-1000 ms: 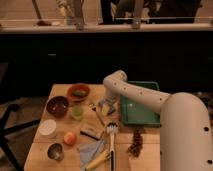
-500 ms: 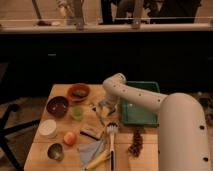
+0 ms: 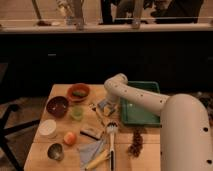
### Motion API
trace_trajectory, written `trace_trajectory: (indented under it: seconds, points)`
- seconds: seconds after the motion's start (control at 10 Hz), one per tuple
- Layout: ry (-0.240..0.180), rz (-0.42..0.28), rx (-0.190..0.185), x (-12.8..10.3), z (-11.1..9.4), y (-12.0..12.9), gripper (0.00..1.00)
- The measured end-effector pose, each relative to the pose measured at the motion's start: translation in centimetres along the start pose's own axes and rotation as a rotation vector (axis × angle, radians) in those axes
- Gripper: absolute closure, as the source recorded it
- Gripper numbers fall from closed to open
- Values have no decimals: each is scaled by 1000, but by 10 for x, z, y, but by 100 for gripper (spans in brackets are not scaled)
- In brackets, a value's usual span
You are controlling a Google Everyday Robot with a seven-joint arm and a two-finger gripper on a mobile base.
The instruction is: Wipe purple bowl with sponge
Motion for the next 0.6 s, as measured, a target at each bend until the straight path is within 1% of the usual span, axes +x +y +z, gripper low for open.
trace_trajectory:
  seconds: [0.1, 0.2, 0.3, 0.5, 0.6]
  points:
    - [-8, -8, -1, -1, -2, 0, 83]
    - [-22, -22, 0, -2, -6, 1, 93]
    - [-41, -45, 7, -6, -18, 1, 99]
    - [-69, -92, 23, -13, -41, 4, 100]
    - [-89, -128, 34, -18, -55, 8, 100]
